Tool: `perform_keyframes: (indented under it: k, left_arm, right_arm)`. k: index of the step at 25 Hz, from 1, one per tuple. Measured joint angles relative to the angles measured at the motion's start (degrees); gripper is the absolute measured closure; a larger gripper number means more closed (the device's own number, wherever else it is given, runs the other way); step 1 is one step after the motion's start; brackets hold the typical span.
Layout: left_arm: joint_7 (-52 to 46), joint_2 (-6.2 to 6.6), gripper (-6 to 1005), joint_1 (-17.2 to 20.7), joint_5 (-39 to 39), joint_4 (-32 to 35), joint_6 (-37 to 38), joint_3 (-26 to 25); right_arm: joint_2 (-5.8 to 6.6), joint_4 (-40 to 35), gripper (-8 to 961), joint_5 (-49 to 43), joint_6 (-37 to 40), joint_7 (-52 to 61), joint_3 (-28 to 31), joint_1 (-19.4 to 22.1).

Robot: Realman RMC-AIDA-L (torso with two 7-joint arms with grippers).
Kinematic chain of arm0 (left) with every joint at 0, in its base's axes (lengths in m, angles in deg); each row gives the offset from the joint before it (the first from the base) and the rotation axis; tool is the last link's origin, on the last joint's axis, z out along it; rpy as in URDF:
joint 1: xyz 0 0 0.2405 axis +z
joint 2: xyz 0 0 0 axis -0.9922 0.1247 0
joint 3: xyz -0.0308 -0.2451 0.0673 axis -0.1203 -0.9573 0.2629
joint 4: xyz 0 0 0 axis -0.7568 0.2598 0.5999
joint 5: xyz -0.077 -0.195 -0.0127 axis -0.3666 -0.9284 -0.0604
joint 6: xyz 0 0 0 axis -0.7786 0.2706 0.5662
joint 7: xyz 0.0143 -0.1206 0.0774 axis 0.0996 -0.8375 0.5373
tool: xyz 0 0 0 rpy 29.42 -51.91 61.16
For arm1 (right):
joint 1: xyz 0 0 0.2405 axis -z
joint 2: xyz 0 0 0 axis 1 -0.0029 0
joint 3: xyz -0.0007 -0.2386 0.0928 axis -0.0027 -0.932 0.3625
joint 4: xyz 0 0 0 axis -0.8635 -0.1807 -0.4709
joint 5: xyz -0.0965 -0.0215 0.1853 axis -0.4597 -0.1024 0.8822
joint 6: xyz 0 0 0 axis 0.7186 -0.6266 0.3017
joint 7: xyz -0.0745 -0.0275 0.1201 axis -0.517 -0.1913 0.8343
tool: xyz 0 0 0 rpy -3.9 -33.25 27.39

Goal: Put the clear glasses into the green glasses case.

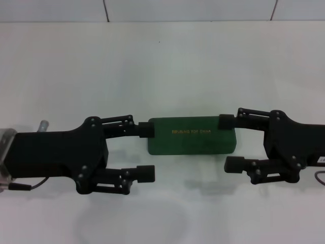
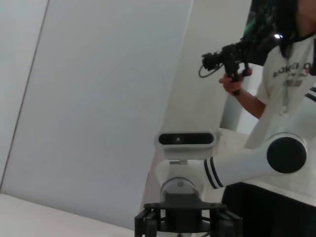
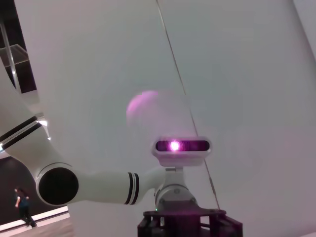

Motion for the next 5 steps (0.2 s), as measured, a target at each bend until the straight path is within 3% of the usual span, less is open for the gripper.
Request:
perform_keyframes:
  k: [5]
  left_arm:
    - [1.4, -0.07, 186, 0.2, 0.3, -0.4, 0.2, -0.3]
  right_arm:
    - [0.06, 0.1, 142, 0.7, -0.1, 0.2, 0.3, -0.1]
